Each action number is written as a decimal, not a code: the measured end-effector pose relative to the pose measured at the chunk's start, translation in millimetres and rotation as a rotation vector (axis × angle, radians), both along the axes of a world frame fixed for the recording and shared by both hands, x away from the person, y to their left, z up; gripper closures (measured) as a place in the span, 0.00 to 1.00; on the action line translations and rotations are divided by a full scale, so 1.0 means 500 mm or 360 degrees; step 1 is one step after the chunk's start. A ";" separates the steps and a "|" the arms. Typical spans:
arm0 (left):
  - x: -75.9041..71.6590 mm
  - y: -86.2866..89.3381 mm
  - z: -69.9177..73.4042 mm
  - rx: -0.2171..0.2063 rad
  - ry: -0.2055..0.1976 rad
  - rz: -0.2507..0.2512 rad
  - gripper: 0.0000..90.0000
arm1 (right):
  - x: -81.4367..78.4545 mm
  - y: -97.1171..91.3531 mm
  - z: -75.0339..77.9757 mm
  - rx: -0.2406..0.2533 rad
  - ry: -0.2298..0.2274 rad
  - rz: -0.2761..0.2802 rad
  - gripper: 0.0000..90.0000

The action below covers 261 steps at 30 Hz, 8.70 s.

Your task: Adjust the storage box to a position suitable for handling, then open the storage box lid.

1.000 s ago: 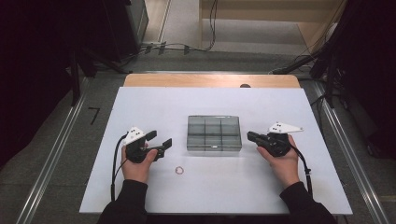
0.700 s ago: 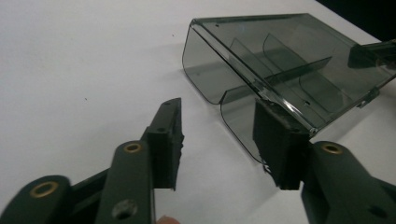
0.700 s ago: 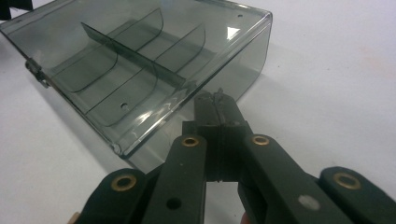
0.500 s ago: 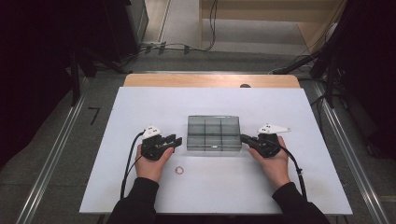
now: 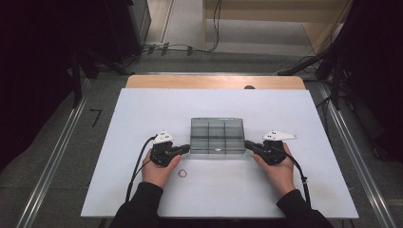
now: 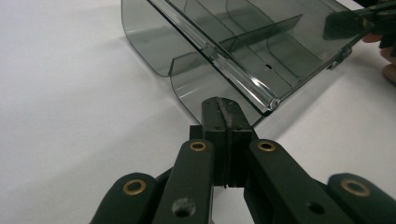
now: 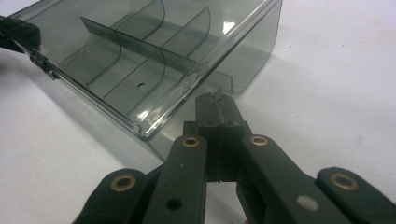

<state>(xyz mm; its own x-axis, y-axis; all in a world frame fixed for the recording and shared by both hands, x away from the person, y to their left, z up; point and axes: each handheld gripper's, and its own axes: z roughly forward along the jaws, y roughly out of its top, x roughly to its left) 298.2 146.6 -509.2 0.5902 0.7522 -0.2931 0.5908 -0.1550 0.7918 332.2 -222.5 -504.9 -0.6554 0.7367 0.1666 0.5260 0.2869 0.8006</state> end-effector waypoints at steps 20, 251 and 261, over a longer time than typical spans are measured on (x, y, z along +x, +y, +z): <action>0.000 -0.005 0.000 -0.0007 0.0034 0.0023 0.99 | -0.012 -0.011 0.005 0.0003 0.0031 0.0012 0.99; -0.183 -0.014 0.014 -0.0235 -0.0149 -0.0457 0.99 | -0.219 -0.099 0.041 0.0068 -0.0099 0.0513 0.98; -0.184 -0.026 0.028 -0.0242 -0.0240 -0.0454 0.99 | -0.215 -0.095 0.051 0.0101 -0.0145 0.0476 0.98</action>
